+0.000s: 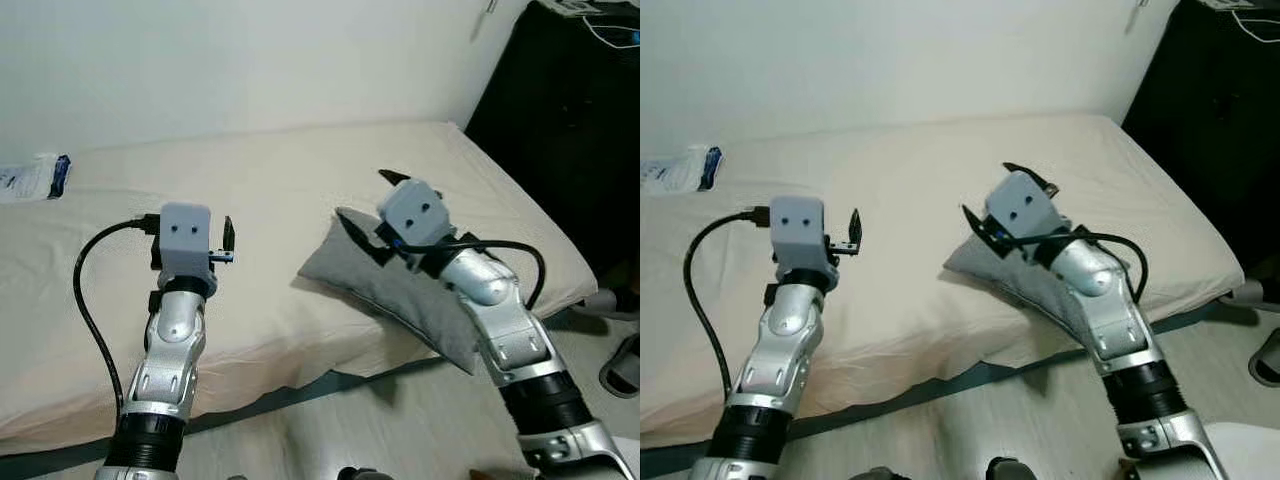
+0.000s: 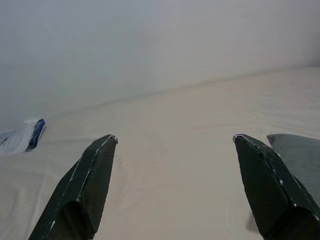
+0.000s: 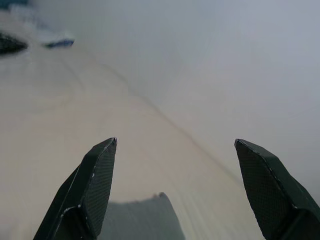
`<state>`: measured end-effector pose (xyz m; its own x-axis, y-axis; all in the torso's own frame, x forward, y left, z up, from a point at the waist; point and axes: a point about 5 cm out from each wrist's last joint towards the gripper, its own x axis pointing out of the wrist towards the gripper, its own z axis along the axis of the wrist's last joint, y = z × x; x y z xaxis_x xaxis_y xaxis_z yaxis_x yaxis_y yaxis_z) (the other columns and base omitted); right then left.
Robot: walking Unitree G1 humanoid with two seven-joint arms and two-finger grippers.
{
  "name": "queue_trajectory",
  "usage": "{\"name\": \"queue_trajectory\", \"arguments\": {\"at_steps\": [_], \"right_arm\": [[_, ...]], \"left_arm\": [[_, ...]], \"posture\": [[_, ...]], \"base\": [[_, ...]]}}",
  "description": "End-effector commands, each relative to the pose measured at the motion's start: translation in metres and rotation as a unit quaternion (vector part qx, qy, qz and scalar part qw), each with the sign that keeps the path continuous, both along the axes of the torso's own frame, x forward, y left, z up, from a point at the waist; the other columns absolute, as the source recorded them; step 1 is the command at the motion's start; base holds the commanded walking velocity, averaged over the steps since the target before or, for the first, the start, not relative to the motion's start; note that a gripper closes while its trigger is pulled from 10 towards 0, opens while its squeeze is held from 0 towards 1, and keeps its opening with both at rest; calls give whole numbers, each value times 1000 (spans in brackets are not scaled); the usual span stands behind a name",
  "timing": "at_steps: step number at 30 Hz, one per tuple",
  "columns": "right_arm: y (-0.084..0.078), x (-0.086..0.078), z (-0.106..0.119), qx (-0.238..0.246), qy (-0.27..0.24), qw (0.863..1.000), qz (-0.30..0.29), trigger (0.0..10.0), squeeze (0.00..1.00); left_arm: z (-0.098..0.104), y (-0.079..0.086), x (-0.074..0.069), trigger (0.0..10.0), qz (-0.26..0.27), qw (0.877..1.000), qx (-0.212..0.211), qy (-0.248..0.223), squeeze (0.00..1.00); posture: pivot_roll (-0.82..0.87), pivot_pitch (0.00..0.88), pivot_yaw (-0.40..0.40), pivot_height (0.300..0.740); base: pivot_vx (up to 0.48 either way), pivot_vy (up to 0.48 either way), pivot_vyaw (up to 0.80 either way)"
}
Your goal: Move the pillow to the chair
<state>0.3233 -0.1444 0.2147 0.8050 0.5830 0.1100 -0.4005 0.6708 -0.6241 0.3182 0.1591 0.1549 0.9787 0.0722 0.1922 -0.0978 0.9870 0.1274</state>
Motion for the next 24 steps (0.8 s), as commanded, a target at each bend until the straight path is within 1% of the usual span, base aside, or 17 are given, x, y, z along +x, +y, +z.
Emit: {"name": "queue_trajectory", "arguments": {"at_steps": [1, 2, 5, 7, 8, 10, 11, 12, 14, 15, 16, 17, 18, 19, 24], "right_arm": [[-5, -3, 0, -11, -2, 1000, 0, 10000, 0], [-5, -3, 0, -11, -2, 1000, 0, 10000, 0], [-14, -10, -6, -43, 0, 999, -2, 10000, 0], [-14, -10, -6, -43, 0, 999, -2, 10000, 0], [-16, -13, -10, -57, 4, 998, -2, 10000, 0], [-15, -19, -10, -56, -4, 998, 8, 10000, 0], [-17, -20, -12, -83, -11, 996, 1, 10000, 0], [-17, -20, -12, -83, -11, 996, 1, 10000, 0], [-23, -21, -12, -71, -7, 997, -17, 10000, 0], [-23, -21, -12, -71, -7, 997, -17, 10000, 0], [-27, -21, -12, -82, -8, 996, -26, 10000, 0], [-33, -21, -12, -77, -1, 996, -33, 10000, 0], [-33, -21, -12, -77, -1, 996, -33, 10000, 0], [-38, -21, -14, -75, 5, 996, -39, 10000, 0], [-44, -24, -21, -79, 17, 996, -37, 10000, 0]], "left_arm": [[-9, -2, -2, 10000, -4, 1000, -1, 18, 0], [-9, -2, -2, 10000, -4, 1000, -1, 18, 0], [-9, -1, -3, 10000, -4, 1000, -1, 19, 0], [-9, -1, -3, 10000, -4, 1000, -1, 19, 0], [-9, -2, -4, 10000, -4, 1000, -1, 21, 0], [-11, -2, -5, 10000, -6, 1000, 0, 24, 0], [-11, -3, -5, 10000, -9, 1000, 0, 26, 0], [-11, -3, -5, 10000, -9, 1000, 0, 26, 0], [-12, -5, -6, 10000, -13, 1000, 0, 28, 0], [-12, -5, -6, 10000, -13, 1000, 0, 28, 0], [-11, -5, -7, 10000, -14, 1000, 0, 27, 0], [-11, -4, -7, 10000, -14, 1000, 0, 27, 0], [-11, -4, -7, 10000, -14, 1000, 0, 27, 0], [-11, -3, -7, 10000, -13, 1000, 0, 28, 0], [-12, -2, -8, 10000, -12, 1000, -1, 29, 0]], "posture": [[-33, 98, -19, 740], [-33, 98, -19, 740], [-25, 99, -23, 740], [-25, 99, -23, 740], [-26, 101, -19, 740], [-24, 102, -15, 740], [-19, 102, -12, 740], [-19, 102, -12, 740], [-10, 100, -14, 740], [-10, 100, -14, 740], [-7, 100, -16, 740], [-9, 102, -17, 740], [-9, 102, -17, 740], [-9, 103, -18, 740], [-6, 107, -19, 740]], "base": [[0, 0, 0], [0, 0, 0], [0, 0, 0], [0, 0, 0], [0, 0, 0], [0, 0, 0], [0, 0, 0], [0, 0, 0], [0, 0, 0], [0, 0, 0], [0, 0, 0], [0, 0, 0], [0, 0, 0], [0, 0, 0], [0, 0, 0]]}}
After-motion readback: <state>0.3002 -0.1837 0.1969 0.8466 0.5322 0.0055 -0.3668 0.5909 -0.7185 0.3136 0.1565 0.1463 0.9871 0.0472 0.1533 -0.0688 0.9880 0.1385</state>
